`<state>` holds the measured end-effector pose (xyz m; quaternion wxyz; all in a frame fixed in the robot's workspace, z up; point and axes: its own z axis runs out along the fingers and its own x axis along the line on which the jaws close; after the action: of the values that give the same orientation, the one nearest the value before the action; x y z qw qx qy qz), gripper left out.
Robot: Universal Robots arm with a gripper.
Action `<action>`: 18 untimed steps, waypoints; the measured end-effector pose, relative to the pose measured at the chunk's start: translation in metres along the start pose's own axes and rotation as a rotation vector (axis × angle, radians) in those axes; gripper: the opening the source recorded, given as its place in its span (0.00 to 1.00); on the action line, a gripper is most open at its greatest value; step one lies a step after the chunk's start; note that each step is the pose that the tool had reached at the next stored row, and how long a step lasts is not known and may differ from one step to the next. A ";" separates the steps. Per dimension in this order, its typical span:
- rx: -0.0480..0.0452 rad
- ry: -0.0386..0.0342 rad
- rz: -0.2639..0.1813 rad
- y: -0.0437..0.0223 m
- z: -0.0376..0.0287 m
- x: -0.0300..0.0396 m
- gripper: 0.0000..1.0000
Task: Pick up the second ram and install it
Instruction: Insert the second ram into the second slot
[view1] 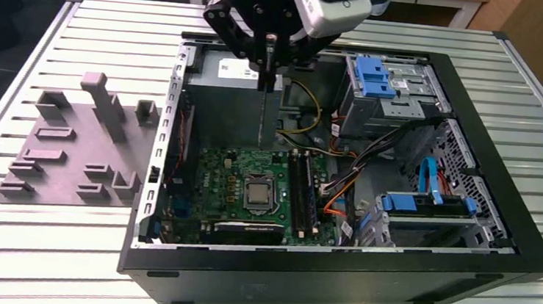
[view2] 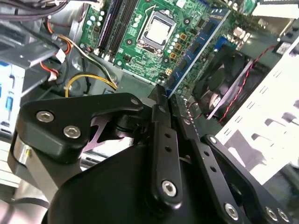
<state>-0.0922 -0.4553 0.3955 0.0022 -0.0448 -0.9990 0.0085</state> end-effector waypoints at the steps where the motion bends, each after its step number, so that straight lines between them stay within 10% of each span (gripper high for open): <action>1: -0.0001 0.0002 0.015 0.0000 0.0001 0.0000 0.14; 18: -0.0001 -0.0005 -0.022 0.0000 0.0002 0.0000 0.14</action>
<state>-0.0922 -0.4554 0.3953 0.0021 -0.0337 -0.9994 0.0084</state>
